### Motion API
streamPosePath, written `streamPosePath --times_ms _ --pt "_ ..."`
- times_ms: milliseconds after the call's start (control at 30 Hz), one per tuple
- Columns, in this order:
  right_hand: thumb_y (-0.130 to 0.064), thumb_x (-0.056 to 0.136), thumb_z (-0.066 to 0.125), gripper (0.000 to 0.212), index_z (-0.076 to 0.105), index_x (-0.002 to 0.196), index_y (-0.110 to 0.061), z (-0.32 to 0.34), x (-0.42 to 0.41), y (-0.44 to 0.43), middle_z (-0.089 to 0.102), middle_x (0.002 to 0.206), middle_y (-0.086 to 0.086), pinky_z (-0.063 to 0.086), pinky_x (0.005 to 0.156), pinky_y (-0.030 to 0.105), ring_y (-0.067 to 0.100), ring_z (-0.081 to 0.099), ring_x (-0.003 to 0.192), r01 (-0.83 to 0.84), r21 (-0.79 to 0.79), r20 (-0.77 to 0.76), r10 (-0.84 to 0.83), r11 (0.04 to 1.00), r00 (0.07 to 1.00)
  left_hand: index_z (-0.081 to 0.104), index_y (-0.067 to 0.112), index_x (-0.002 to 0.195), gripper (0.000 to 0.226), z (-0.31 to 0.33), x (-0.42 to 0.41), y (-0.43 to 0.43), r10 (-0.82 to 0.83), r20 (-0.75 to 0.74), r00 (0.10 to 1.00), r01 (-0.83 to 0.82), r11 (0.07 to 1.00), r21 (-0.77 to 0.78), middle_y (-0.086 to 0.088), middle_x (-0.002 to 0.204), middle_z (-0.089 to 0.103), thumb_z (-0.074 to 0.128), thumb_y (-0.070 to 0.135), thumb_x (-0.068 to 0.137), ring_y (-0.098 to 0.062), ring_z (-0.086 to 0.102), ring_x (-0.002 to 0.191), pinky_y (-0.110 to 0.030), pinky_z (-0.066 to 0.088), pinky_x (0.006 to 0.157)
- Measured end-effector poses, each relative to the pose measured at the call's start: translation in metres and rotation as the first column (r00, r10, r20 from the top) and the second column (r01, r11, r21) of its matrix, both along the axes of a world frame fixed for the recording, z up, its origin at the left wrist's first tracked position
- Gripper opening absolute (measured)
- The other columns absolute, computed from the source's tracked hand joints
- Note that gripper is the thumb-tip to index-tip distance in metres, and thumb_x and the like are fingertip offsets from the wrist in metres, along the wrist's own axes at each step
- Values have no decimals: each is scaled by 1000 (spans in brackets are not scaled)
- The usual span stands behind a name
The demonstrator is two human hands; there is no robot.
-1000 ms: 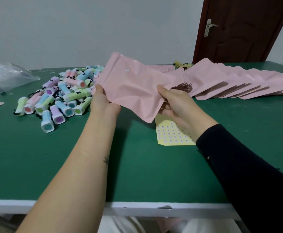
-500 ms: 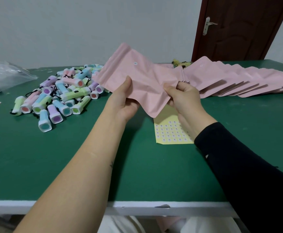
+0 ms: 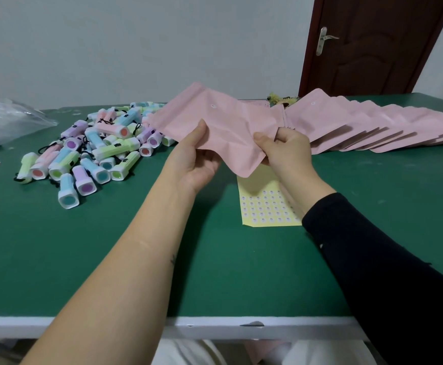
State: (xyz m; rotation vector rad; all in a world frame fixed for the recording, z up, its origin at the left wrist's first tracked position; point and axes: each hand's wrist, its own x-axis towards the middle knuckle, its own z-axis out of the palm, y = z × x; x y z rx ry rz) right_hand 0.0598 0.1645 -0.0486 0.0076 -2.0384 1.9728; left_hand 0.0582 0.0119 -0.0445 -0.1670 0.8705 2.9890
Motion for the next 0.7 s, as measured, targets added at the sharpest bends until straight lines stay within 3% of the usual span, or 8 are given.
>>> streamPosePath --times_ms 100,233,500,600,700 --pt "-15 92 64 10 68 90 -6 1 2 0 71 95 16 60 79 40 32 68 91 -23 -37 0 23 999 1000 66 2 100 9 0 1 1 7 9 1000 -7 1000 -2 -15 92 75 63 1 92 -25 74 79 -41 61 75" --pt "-29 91 66 8 67 91 -21 0 2 -2 76 97 -1 61 77 36 19 72 91 -209 -182 107 231 961 967 65 -1 105 12 0 0 1 38 28 999 -39 999 10 -17 98 75 61 2 94 -28 73 92 -42 60 77" --pt "-14 86 73 24 66 109 -8 -5 0 -3 75 102 4 61 76 33 18 73 91 -309 -248 118 345 918 931 64 -3 100 14 3 1 0 53 66 996 -50 997 -57 -18 90 75 59 9 97 -30 72 93 -46 57 89" --pt "-14 85 73 22 67 106 -9 -4 -3 3 76 96 2 61 75 30 16 73 86 -277 -195 115 303 941 946 62 1 94 5 3 -2 -14 174 117 978 -166 983 -75 -12 71 74 59 4 96 -24 72 75 -39 61 72" --pt "-16 84 73 17 68 100 -13 -2 -6 10 77 92 -2 60 77 31 14 73 84 -263 -133 111 278 956 954 61 10 90 8 1 -7 -31 279 168 946 -228 936 -268 0 59 70 60 4 95 -13 68 67 -24 57 54"
